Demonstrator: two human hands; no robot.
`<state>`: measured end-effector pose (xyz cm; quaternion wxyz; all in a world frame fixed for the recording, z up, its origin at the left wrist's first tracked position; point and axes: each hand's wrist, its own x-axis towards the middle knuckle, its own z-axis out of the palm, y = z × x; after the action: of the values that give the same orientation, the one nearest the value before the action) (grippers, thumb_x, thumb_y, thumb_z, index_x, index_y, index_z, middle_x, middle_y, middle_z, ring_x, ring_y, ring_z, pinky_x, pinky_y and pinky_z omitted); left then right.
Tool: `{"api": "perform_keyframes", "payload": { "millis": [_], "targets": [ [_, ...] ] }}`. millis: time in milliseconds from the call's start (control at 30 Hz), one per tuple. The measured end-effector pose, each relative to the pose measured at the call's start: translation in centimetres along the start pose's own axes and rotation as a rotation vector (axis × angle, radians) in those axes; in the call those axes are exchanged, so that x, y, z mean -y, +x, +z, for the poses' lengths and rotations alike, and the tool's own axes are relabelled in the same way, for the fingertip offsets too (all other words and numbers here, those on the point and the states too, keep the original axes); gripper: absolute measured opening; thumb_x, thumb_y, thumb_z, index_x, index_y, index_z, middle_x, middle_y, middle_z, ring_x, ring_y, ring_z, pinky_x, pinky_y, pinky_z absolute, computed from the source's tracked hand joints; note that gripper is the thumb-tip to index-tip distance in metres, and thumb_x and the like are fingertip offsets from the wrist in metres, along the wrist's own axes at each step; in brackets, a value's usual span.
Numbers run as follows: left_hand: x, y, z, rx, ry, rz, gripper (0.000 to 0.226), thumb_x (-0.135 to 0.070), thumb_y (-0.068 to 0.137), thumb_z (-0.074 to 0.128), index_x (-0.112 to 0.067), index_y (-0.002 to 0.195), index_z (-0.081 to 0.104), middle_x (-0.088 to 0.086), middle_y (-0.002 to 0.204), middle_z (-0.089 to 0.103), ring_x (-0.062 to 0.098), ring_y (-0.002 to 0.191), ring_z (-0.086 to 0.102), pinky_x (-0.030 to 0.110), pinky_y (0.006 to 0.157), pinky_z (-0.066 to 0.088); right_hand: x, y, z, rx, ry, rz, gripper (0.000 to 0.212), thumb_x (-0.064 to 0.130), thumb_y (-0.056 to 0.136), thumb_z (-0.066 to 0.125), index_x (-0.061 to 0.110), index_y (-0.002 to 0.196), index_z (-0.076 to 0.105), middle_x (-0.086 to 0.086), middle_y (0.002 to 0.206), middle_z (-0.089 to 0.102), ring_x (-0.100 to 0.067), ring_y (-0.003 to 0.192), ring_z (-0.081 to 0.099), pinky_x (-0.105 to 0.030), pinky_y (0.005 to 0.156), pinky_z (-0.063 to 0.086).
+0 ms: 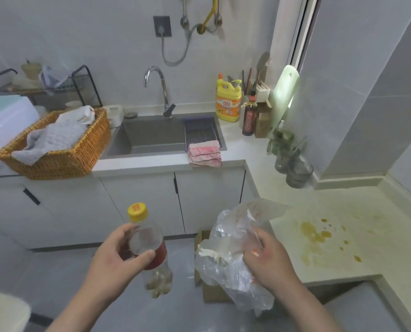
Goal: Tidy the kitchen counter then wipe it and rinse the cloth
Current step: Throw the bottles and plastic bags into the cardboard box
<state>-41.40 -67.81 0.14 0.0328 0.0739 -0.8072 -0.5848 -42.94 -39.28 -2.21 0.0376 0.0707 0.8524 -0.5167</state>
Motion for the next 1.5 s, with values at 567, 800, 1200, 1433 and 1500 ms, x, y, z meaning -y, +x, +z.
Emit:
{"api": "perform_keyframes", "payload": {
  "millis": [567, 800, 1200, 1433, 1500],
  "targets": [
    [0.5, 18.8, 5.2, 0.192, 0.041, -0.049, 0.068, -0.046, 0.046, 0.074, -0.028, 0.110, 0.060, -0.005, 0.104, 0.070, 0.010, 0.095, 0.067, 0.037, 0.087, 0.053, -1.8, 14.0, 1.8, -0.029, -0.019, 0.119, 0.037, 0.003, 0.082, 0.055, 0.039, 0.090, 0.057, 0.017, 0.096, 0.059, 0.000, 0.090, 0.057, -0.007, 0.064, 0.042],
    [4.9, 27.9, 5.2, 0.331, 0.057, -0.097, 0.057, -0.035, 0.049, 0.079, -0.029, 0.103, 0.061, -0.011, 0.095, 0.072, 0.006, 0.085, 0.069, 0.035, 0.080, 0.054, -2.2, 18.8, 6.8, -0.114, -0.108, 0.267, 0.027, 0.005, 0.077, 0.052, 0.018, 0.100, 0.059, 0.013, 0.093, 0.053, -0.003, 0.086, 0.053, -0.007, 0.067, 0.039],
    [19.9, 36.2, 13.3, 0.548, 0.082, -0.227, 0.047, -0.005, 0.066, 0.083, -0.035, 0.094, 0.059, -0.009, 0.093, 0.069, -0.005, 0.078, 0.066, 0.023, 0.073, 0.053, -14.1, 27.1, 15.3, -0.172, -0.118, 0.436, 0.015, 0.011, 0.070, 0.052, 0.013, 0.082, 0.060, 0.002, 0.081, 0.060, -0.009, 0.074, 0.058, -0.018, 0.063, 0.045],
    [34.2, 38.7, 21.7, 0.537, 0.030, -0.399, 0.036, -0.010, 0.073, 0.080, -0.027, 0.098, 0.061, -0.009, 0.098, 0.066, 0.004, 0.087, 0.063, 0.020, 0.068, 0.045, -28.0, 32.0, 21.4, -0.103, -0.098, 0.474, 0.023, 0.016, 0.068, 0.049, 0.034, 0.081, 0.054, 0.014, 0.083, 0.053, -0.002, 0.070, 0.054, -0.007, 0.055, 0.035],
    [38.9, 39.3, 24.0, 0.522, 0.053, -0.439, 0.038, -0.034, 0.060, 0.081, -0.030, 0.092, 0.062, -0.004, 0.098, 0.069, 0.009, 0.087, 0.065, 0.023, 0.070, 0.048, -32.5, 33.5, 23.2, -0.088, -0.120, 0.490, 0.032, 0.018, 0.068, 0.049, 0.035, 0.094, 0.055, 0.014, 0.089, 0.053, -0.004, 0.073, 0.055, -0.005, 0.051, 0.035]
  ]
}}
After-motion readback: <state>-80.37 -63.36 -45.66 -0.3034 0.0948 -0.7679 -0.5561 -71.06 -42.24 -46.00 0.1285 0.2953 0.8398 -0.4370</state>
